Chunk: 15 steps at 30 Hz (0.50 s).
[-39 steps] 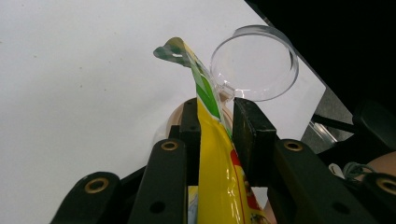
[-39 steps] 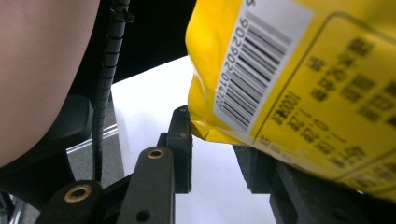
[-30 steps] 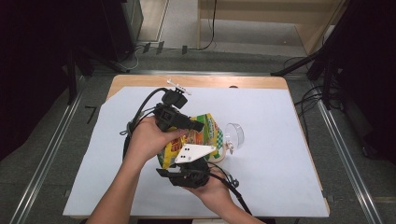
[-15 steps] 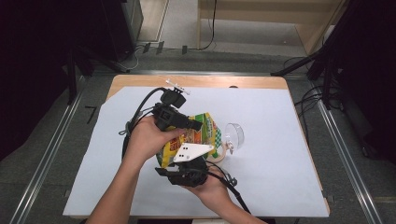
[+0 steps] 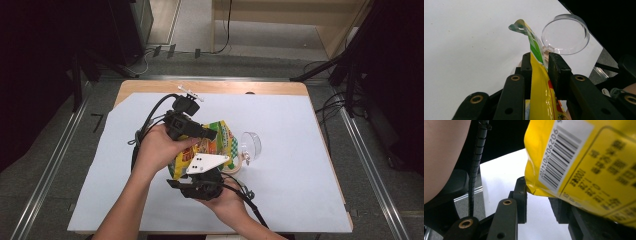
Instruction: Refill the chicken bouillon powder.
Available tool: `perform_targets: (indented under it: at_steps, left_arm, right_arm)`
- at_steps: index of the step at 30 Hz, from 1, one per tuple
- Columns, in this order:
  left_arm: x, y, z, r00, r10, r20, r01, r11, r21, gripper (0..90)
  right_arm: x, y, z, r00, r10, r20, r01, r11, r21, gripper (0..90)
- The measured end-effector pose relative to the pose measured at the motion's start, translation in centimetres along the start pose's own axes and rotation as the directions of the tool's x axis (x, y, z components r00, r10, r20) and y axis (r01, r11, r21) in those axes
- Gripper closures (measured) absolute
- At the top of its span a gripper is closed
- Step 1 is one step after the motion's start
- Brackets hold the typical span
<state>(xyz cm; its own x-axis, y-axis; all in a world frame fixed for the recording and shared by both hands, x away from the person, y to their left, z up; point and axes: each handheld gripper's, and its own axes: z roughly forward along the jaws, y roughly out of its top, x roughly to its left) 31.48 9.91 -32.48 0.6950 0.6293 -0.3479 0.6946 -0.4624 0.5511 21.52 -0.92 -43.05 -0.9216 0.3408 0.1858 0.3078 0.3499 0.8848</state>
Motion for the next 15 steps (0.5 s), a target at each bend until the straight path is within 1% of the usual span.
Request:
perform_targets:
  at_steps: [9,12,15]
  left_arm:
    - [0.07,-0.02,-0.14,1.0,-0.001,-0.003,0.001,1.0,-0.004,75.4]
    - [0.18,-0.05,-0.17,1.0,-0.006,-0.002,0.006,1.0,-0.004,75.5]
    - [0.23,-0.07,-0.21,1.0,-0.008,-0.003,0.008,0.9999,-0.008,75.5]
  right_arm:
    - [-0.08,0.07,0.11,0.9999,-0.011,0.003,0.011,1.0,-0.003,69.8]
    - [-0.02,0.12,0.21,1.0,-0.002,-0.001,0.002,1.0,-0.003,69.8]
    - [-0.05,0.17,0.28,1.0,-0.007,0.002,0.007,1.0,-0.005,69.9]
